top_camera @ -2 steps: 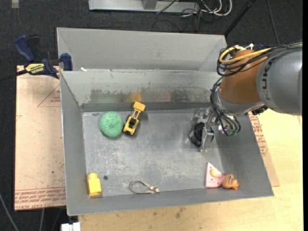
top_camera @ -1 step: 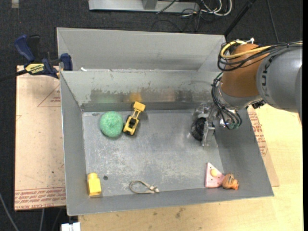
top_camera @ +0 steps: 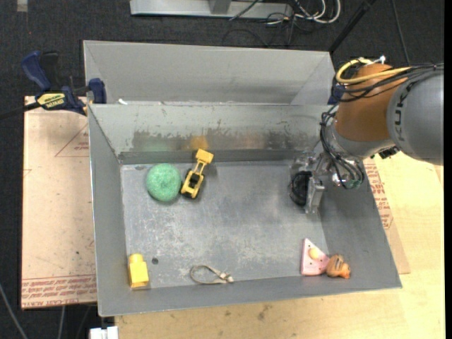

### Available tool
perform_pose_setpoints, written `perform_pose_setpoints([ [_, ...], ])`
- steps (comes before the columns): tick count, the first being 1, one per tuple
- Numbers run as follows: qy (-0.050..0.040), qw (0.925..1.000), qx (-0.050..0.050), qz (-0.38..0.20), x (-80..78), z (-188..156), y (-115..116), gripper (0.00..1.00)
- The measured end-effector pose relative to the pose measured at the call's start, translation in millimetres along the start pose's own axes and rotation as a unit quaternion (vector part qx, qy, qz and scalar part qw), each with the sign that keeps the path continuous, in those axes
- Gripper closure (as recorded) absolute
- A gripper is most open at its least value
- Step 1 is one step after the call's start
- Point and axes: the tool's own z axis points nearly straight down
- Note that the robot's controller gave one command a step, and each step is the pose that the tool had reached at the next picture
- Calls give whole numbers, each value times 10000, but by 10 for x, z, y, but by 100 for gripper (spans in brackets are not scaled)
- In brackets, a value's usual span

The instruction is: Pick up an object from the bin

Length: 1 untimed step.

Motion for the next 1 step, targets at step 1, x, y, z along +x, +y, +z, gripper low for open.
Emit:
perform_pose_setpoints([
  [1, -2, 10000, 15, -3, -21, -3, -29, 100],
])
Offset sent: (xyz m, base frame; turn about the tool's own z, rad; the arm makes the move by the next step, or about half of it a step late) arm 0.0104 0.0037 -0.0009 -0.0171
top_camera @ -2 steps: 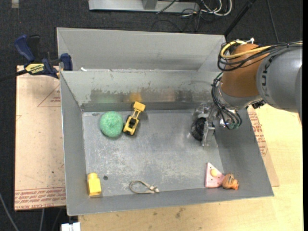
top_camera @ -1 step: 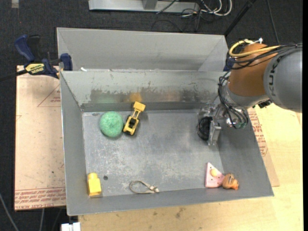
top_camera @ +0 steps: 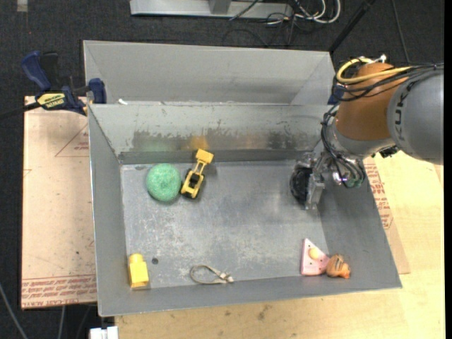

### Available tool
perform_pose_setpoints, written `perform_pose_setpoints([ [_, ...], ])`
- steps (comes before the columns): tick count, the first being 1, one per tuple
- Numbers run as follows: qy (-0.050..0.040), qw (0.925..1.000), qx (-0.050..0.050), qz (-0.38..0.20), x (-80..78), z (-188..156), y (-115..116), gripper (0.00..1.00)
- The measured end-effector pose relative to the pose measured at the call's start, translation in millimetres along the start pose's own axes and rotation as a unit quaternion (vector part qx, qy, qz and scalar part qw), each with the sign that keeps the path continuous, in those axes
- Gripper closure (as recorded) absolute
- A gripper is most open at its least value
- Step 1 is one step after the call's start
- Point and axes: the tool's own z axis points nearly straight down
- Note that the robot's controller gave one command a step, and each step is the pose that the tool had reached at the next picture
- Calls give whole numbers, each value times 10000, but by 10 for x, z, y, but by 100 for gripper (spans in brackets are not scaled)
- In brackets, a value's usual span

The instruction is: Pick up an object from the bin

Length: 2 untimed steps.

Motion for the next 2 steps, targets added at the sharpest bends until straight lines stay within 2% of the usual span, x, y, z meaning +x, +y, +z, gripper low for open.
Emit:
perform_pose_setpoints([
  [1, 1, 10000, 4, -65, -85, 5, 58, 100],
  [2, 1, 9999, -12, -109, -79, 4, -19, 100],
])
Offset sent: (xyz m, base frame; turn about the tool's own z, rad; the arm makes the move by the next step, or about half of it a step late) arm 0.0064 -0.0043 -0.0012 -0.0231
